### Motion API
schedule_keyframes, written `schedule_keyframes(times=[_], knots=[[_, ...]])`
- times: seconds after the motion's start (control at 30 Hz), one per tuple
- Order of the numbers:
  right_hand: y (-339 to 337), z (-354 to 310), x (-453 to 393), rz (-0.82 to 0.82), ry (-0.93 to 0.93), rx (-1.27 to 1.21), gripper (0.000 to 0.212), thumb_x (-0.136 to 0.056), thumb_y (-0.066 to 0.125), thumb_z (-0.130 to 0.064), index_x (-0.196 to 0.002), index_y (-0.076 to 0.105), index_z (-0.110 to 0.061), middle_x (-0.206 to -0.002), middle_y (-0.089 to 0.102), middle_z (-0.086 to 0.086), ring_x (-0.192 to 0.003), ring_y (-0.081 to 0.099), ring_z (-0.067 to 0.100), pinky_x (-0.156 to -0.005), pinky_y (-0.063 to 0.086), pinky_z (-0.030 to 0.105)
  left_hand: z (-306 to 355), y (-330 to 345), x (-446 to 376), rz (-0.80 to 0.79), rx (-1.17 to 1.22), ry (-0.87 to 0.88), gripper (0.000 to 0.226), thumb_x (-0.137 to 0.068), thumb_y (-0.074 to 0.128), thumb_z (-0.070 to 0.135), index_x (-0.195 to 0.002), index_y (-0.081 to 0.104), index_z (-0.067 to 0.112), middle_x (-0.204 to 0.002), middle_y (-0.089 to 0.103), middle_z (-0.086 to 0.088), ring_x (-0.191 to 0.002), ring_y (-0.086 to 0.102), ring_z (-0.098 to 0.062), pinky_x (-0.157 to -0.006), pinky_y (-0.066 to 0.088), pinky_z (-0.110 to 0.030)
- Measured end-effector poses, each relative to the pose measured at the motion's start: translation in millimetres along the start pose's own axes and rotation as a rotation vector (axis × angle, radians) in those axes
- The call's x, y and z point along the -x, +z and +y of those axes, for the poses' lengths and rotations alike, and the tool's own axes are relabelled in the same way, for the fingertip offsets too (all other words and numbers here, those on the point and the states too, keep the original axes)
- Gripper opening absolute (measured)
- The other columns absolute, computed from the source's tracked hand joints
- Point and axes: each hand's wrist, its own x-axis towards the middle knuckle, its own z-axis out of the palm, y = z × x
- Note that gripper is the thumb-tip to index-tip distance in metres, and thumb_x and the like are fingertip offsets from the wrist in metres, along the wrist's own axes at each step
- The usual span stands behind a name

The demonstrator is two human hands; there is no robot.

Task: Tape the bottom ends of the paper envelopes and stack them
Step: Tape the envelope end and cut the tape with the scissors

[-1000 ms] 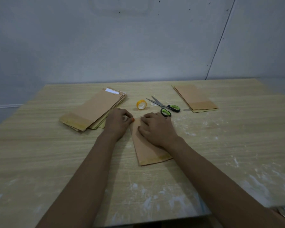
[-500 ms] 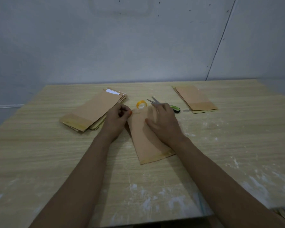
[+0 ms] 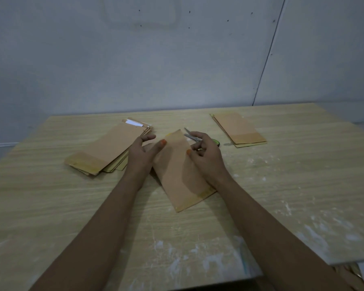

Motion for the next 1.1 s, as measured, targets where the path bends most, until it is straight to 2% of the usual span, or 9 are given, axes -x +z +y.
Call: schedule_keyframes(times=[0.17,0.27,0.33,0.47,0.57,0.73,0.87,0.97,1.1], knots=[[3.2,-1.6,-0.5,-0.040,0.088,-0.146,0.046,-0.084,0.073,-0.003,-0.127,0.060,-0.014,-0.083,0.064,0.003,-0.075,0.061,0.015,-0.066,0.051,0.026,3.2,3.1,3.3,-0.048,0.040,-0.062,0.047,-0.066,0.089,0.027,-0.106,0.064,0.023,-0.077,0.065,-0.013,-0.062,0.060,-0.016,-0.058,0.047,-0.027],[5.9,-1.5,-2.1,-0.055,0.129,-0.258,0.048,-0.079,0.080,-0.011,-0.123,0.062,-0.015,-0.088,0.068,0.020,-0.081,0.064,0.022,-0.074,0.054,0.036,7.0,8.1,9.6,-0.125,0.060,-0.051,0.039,-0.074,0.085,0.012,-0.105,0.061,0.019,-0.071,0.069,-0.009,-0.059,0.064,-0.017,-0.056,0.051,-0.025],[6.2,0.7,-2.9,-0.064,0.136,-0.251,0.045,-0.077,0.082,-0.013,-0.118,0.065,-0.018,-0.085,0.066,0.022,-0.077,0.061,0.021,-0.073,0.053,0.035,8.3,12.3,14.2,-0.168,0.024,-0.027,0.039,-0.075,0.085,0.012,-0.104,0.060,0.019,-0.066,0.067,-0.004,-0.059,0.062,-0.016,-0.053,0.049,-0.022],[2.6,4.4,-3.8,-0.073,0.146,-0.211,0.043,-0.076,0.083,-0.012,-0.115,0.068,-0.020,-0.071,0.051,0.009,-0.068,0.045,0.022,-0.063,0.043,0.031,7.1,15.7,16.5,-0.206,-0.014,-0.002,0.040,-0.076,0.084,0.009,-0.105,0.058,0.014,-0.054,0.062,0.009,-0.049,0.055,-0.004,-0.048,0.044,-0.017],[2.5,6.3,-6.0,-0.070,0.160,-0.195,0.045,-0.076,0.082,-0.009,-0.117,0.067,-0.021,-0.069,0.041,0.008,-0.066,0.037,0.022,-0.062,0.035,0.032,6.2,11.5,15.0,-0.251,-0.032,0.011,0.046,-0.074,0.086,0.012,-0.114,0.061,0.011,-0.066,0.069,0.003,-0.059,0.062,-0.009,-0.055,0.049,-0.021],[3.6,4.7,-6.6,-0.084,0.184,-0.214,0.047,-0.075,0.081,-0.008,-0.116,0.066,-0.025,-0.074,0.043,0.010,-0.070,0.038,0.023,-0.064,0.034,0.035,7.1,8.2,12.9,-0.348,0.018,-0.011,0.050,-0.080,0.078,0.008,-0.127,0.062,0.013,-0.084,0.070,-0.017,-0.073,0.065,-0.019,-0.066,0.055,-0.025],[5.3,4.9,-5.4,-0.059,0.169,-0.229,0.048,-0.065,0.084,-0.026,-0.110,0.068,-0.029,-0.077,0.050,0.010,-0.073,0.045,0.022,-0.066,0.038,0.037,4.4,9.7,13.6,-0.327,0.023,-0.001,0.049,-0.084,0.077,0.011,-0.130,0.060,0.015,-0.073,0.069,-0.004,-0.065,0.063,-0.010,-0.061,0.052,-0.021],[1.5,2.5,-4.5,-0.017,0.169,-0.247,0.044,-0.070,0.086,-0.023,-0.111,0.069,-0.024,-0.079,0.062,0.015,-0.071,0.056,0.023,-0.068,0.048,0.039,1.3,8.8,10.4,-0.296,-0.024,0.014,0.039,-0.092,0.068,0.016,-0.130,0.059,0.019,-0.056,0.048,0.000,-0.053,0.047,-0.012,-0.050,0.041,-0.022],[-6.2,2.0,-5.8,0.020,0.149,-0.261,0.035,-0.080,0.079,-0.006,-0.108,0.067,-0.022,-0.103,0.073,0.014,-0.079,0.066,0.016,-0.072,0.056,0.034,3.3,10.2,10.4,-0.317,0.097,-0.061,0.035,-0.092,0.066,0.008,-0.125,0.060,0.017,-0.075,0.071,-0.012,-0.068,0.067,-0.019,-0.063,0.055,-0.027]])
